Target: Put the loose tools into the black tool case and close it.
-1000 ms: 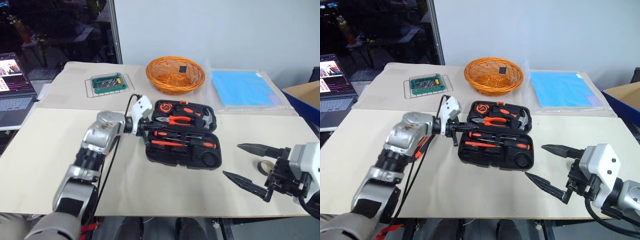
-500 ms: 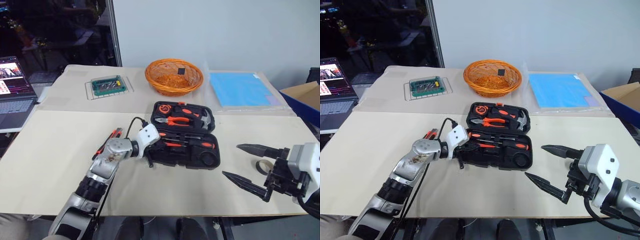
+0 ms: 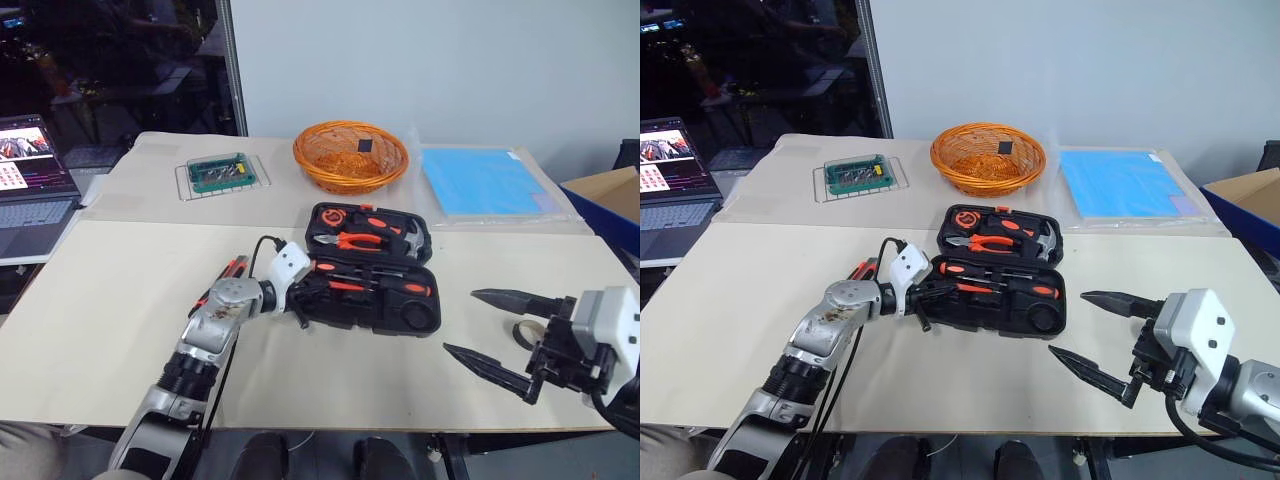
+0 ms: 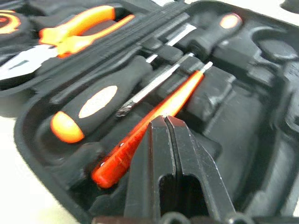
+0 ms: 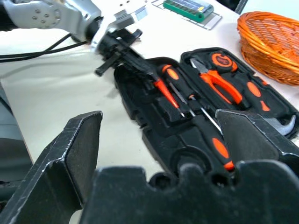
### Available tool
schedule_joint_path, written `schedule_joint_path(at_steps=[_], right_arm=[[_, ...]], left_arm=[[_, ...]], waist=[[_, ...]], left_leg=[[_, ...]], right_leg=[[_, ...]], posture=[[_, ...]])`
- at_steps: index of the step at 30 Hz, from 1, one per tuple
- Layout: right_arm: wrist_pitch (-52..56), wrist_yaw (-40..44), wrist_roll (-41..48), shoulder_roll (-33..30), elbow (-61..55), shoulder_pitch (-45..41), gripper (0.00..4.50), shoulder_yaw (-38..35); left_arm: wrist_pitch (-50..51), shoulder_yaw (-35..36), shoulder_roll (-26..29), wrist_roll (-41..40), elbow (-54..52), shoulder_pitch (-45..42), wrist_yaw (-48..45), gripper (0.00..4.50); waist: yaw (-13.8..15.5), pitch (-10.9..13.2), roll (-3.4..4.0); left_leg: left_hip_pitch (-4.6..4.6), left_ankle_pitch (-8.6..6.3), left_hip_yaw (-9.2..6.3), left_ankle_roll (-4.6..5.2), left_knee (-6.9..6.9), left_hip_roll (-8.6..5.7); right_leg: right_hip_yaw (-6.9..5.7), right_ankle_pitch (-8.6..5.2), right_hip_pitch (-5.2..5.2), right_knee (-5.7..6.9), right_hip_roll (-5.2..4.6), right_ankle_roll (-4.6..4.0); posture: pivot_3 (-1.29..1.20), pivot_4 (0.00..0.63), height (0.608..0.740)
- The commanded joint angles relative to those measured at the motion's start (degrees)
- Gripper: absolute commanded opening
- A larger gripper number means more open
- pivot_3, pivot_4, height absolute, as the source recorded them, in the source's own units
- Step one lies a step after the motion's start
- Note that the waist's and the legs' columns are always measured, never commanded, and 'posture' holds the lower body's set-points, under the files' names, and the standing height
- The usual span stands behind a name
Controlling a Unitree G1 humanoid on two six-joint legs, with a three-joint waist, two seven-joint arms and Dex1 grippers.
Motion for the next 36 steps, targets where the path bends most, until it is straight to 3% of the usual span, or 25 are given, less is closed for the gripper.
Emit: schedule_joint_path(at_steps=[1,13,17,24,30,36], right_arm=[[-1.8,0.1,-0.4,-0.2,-0.1,-0.8,4.50,-0.5],[-1.7,0.2,-0.9,-0.2,0.2,-2.0,4.50,0.6],[-1.4,-0.2,-0.5,-0.1,-0.4,-1.9,4.50,0.6],[-1.3,-0.6,-0.4,0.2,-0.7,-1.8,4.50,0.8],[-1.3,-0.4,-0.1,-0.2,-0.4,-2.4,4.50,1.0],[-1.3,-0.4,0.4,0.0,-1.0,-2.4,4.50,0.6]], left_arm=[[1.6,1.8,-0.6,-2.6,-1.1,-0.7,0.0,0.05],[-1.0,-1.9,-1.8,2.1,3.0,-2.7,3.9,0.05],[-1.4,3.3,-3.4,-4.5,-0.4,-2.9,1.5,0.05],[2.8,4.4,1.3,-11.0,-3.4,-1.4,-7.3,0.05],[1.9,-2.1,5.3,-6.0,-1.2,-1.6,-9.8,0.05],[0.7,-2.7,3.8,-3.1,2.7,-3.3,-6.4,0.05]], waist=[[-0.2,0.0,-0.01],[0.0,0.0,-0.02],[0.0,0.0,-0.04],[-0.4,0.0,-0.04],[0.0,0.1,-0.05],[0.0,0.1,-0.05]], left_leg=[[-0.01,0.00,0.00,0.00,0.00,0.01],[-0.10,-0.02,-0.01,0.03,-0.04,-0.02],[-0.13,-0.02,0.00,0.03,-0.04,-0.01],[-0.30,-0.04,-0.01,0.06,-0.06,0.02],[-0.31,-0.04,-0.03,0.06,-0.06,0.00],[-0.34,-0.04,-0.05,0.07,-0.06,0.04]], right_leg=[[0.00,0.00,-0.02,0.00,0.00,0.00],[0.00,-0.04,-0.08,-0.09,0.02,-0.01],[0.00,-0.04,-0.09,-0.10,0.01,-0.01],[-0.01,-0.04,-0.26,-0.10,0.06,-0.04],[-0.02,-0.04,-0.22,-0.16,0.01,-0.02],[-0.02,-0.04,-0.24,-0.21,0.01,-0.03]], posture=[[0.00,0.150,0.740],[0.00,0.150,0.740],[0.00,0.150,0.740],[0.00,0.150,0.740],[0.00,0.150,0.740],[0.00,0.150,0.740]])
